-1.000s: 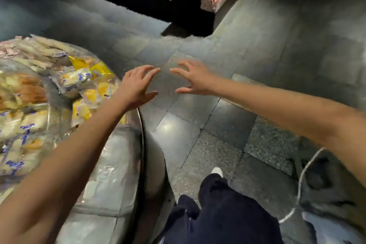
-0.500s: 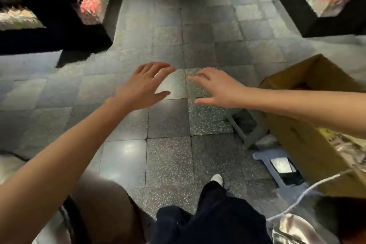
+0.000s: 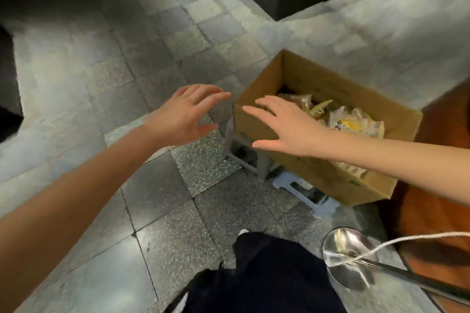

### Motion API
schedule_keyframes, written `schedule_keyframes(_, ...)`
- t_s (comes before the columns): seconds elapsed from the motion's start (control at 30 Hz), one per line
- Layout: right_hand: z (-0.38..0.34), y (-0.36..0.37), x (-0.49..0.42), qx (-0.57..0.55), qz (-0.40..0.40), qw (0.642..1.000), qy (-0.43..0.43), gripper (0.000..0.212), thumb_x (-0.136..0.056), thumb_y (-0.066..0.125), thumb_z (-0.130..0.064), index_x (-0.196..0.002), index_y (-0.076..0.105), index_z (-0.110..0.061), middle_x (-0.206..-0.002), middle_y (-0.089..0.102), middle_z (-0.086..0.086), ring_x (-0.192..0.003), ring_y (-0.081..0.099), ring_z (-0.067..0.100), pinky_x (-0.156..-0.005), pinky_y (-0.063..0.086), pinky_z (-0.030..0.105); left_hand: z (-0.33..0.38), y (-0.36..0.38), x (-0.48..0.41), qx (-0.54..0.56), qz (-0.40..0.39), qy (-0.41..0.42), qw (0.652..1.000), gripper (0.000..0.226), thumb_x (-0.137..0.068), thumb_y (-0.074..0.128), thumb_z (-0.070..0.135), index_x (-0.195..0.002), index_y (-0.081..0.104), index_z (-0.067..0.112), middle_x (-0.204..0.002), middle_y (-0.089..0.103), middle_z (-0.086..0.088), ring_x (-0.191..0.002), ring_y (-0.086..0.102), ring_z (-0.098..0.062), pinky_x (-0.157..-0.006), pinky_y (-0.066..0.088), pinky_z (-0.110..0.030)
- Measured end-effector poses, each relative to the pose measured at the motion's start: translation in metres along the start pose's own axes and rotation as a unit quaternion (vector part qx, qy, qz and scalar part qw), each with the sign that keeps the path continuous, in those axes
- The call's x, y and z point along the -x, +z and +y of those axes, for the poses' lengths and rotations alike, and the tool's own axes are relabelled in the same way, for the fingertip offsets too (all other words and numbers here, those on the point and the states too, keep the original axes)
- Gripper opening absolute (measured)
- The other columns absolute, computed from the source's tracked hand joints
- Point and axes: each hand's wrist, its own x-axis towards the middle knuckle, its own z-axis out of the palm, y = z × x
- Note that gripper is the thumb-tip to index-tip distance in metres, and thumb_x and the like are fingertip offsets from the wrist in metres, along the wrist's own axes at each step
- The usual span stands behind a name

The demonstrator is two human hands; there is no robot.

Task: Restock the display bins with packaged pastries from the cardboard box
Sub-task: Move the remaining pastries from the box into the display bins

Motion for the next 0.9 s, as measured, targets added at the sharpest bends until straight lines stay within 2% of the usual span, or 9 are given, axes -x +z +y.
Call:
schedule_keyframes(0.17,0.053,0.008,0.037,-0.053,-0.008,0.991,0.121,0.078,-0.092,0.045,-0.062,-0.156,0.010,-0.032,-0.161,0.016,0.006,-0.149,0.011,0.027,-0.120,0.016,0.046,0.011,0.024,-0.076,0.033,-0.010,0.082,0.996,0.069,-0.089,0.065,0.035,-0.149,0.035,0.017,-0.143,0.044,-0.010,-0.130,0.041,-0.029,-0.106,0.035,-0.048)
schedule_keyframes(0.5,0.117,0.023,0.104,-0.142,0.020,0.937,0.318,0.073,-0.094,0.044,-0.059,-0.155,0.010,-0.036,-0.161,0.012,-0.001,-0.149,0.009,0.018,-0.119,0.018,0.043,0.050,0.083,-0.216,0.100,-0.061,0.231,0.966,0.067,-0.090,0.063,0.038,-0.148,0.037,0.018,-0.143,0.044,-0.007,-0.132,0.040,-0.027,-0.109,0.035,-0.046)
schedule_keyframes(0.63,0.146,0.028,0.123,-0.165,0.046,0.903,0.394,0.074,-0.089,0.046,-0.060,-0.153,0.020,-0.034,-0.158,0.025,0.005,-0.145,0.024,0.022,-0.117,0.029,0.047,0.061,0.107,-0.270,0.112,-0.079,0.287,0.948,0.066,-0.088,0.066,0.035,-0.146,0.039,0.016,-0.141,0.046,-0.009,-0.131,0.042,-0.028,-0.107,0.036,-0.047)
schedule_keyframes(0.73,0.165,0.032,0.139,-0.189,0.051,0.869,0.455,0.073,-0.087,0.050,-0.058,-0.151,0.028,-0.031,-0.155,0.032,0.010,-0.138,0.038,0.024,-0.111,0.039,0.045,0.065,0.126,-0.306,0.132,-0.091,0.327,0.931,0.065,-0.088,0.066,0.034,-0.144,0.040,0.015,-0.139,0.048,-0.010,-0.128,0.046,-0.030,-0.104,0.041,-0.049)
schedule_keyframes(0.83,0.184,0.035,0.148,-0.182,0.056,0.858,0.476,0.073,-0.089,0.051,-0.055,-0.150,0.034,-0.019,-0.148,0.039,0.013,-0.133,0.043,0.029,-0.108,0.041,0.048,0.071,0.148,-0.339,0.149,-0.108,0.367,0.912,0.062,-0.090,0.060,0.038,-0.143,0.041,0.012,-0.135,0.051,-0.012,-0.123,0.049,-0.030,-0.101,0.042,-0.047)
schedule_keyframes(0.9,0.196,0.040,0.151,-0.174,0.043,0.846,0.502,0.071,-0.091,0.054,-0.050,-0.150,0.034,-0.016,-0.147,0.040,0.011,-0.133,0.042,0.029,-0.110,0.038,0.045,0.078,0.164,-0.358,0.157,-0.126,0.396,0.896,0.060,-0.092,0.056,0.039,-0.143,0.042,0.012,-0.134,0.051,-0.012,-0.122,0.050,-0.030,-0.101,0.044,-0.048)
